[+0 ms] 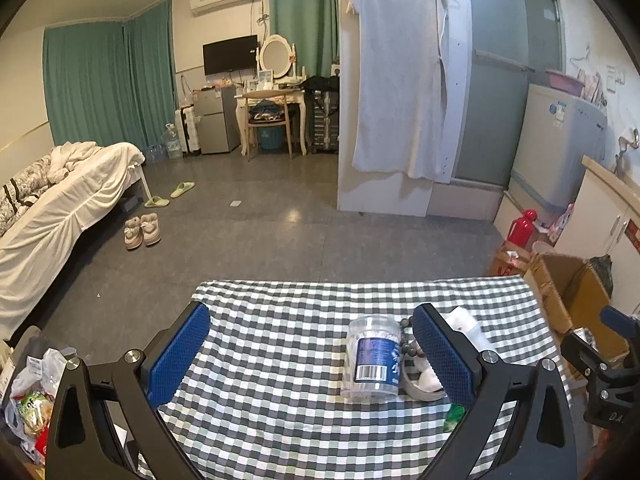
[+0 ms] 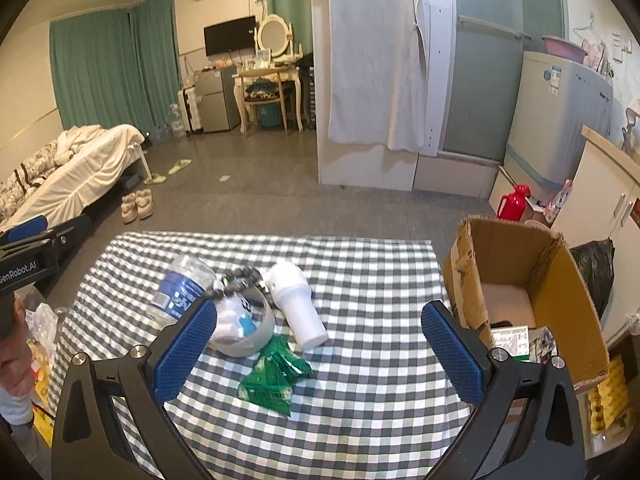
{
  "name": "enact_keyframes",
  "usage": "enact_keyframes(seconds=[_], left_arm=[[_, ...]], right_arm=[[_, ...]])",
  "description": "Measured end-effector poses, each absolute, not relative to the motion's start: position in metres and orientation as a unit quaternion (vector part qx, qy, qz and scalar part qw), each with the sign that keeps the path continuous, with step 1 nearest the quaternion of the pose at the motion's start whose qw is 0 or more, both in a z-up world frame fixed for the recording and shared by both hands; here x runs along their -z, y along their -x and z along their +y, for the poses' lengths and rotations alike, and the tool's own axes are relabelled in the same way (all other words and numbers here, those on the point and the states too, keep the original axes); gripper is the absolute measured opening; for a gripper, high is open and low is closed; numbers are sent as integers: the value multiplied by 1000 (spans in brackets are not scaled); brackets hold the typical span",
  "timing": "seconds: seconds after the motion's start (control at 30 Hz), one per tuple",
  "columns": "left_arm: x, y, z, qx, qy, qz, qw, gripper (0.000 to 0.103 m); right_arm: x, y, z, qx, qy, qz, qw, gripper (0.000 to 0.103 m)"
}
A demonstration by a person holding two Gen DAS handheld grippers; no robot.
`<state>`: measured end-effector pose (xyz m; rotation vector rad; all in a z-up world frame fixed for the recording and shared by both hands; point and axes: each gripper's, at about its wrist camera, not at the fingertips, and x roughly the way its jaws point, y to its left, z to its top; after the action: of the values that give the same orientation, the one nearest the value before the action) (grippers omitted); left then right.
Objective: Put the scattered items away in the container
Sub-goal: 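Grasp the clear toothpick jar with the left tool while the right tool grasps the green sachets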
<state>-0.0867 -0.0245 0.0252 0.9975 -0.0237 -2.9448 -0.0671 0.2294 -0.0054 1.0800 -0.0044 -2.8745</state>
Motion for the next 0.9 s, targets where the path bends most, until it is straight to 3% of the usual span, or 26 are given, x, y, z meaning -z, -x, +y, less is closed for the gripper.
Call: enact_keyframes(seconds=[0.9], left_arm=[[83, 129, 5, 913, -406, -35, -17, 103]], right_arm=[[93, 87, 212, 898, -437, 18, 41, 103]])
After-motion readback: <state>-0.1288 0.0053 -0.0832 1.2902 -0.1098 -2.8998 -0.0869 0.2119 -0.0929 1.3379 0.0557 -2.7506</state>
